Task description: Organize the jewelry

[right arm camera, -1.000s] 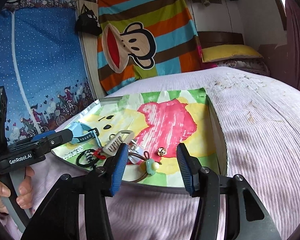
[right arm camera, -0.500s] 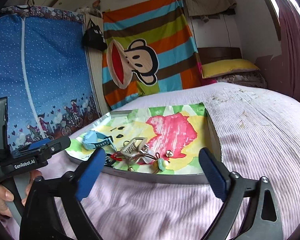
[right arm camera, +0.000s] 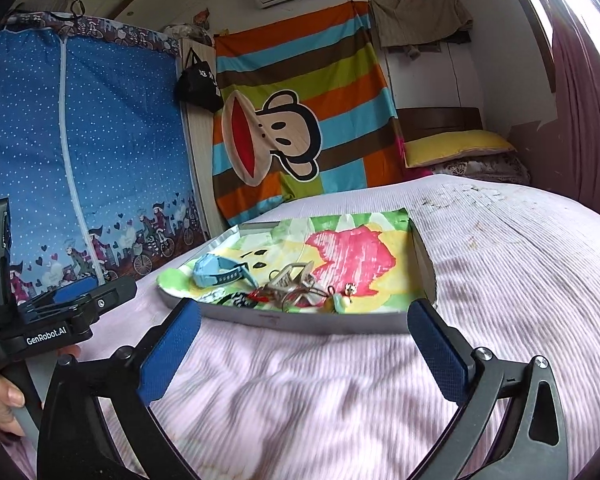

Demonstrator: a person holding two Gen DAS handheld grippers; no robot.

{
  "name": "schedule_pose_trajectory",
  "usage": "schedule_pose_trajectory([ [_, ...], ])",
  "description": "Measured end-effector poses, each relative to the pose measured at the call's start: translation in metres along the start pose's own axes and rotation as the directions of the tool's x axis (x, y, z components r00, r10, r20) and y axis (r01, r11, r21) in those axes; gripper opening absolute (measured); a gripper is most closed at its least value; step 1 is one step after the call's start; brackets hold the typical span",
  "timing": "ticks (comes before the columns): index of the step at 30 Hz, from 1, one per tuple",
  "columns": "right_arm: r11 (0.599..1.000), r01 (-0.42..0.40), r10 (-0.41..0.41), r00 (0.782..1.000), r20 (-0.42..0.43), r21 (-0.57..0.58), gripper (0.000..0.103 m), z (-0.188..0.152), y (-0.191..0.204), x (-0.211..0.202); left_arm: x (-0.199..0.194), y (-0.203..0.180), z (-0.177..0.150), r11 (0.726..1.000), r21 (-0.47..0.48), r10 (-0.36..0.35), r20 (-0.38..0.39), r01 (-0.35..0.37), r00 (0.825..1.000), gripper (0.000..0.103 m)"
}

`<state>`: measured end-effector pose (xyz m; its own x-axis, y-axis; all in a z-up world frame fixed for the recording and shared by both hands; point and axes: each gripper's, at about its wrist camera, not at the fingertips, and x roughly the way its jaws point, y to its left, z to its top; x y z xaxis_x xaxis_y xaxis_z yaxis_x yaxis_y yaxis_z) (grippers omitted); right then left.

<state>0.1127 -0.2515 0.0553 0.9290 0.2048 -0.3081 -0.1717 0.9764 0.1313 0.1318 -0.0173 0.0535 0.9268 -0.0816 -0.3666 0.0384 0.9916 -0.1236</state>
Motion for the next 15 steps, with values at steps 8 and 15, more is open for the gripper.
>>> schedule_pose_trajectory([
  [8,1.000,0.014,-0.013,1.000,0.026,-0.013,0.102,-0.013,0.011,-0.030,-0.033,0.007,-0.018,1.000,0.002,-0.001,0.025,0.001,1.000,0.103],
  [15,0.999,0.026,-0.025,0.999,0.035,-0.023,0.102,-0.024,0.020,-0.051,-0.057,0.013,-0.033,1.000,0.006,0.017,0.044,-0.018,0.999,0.103],
])
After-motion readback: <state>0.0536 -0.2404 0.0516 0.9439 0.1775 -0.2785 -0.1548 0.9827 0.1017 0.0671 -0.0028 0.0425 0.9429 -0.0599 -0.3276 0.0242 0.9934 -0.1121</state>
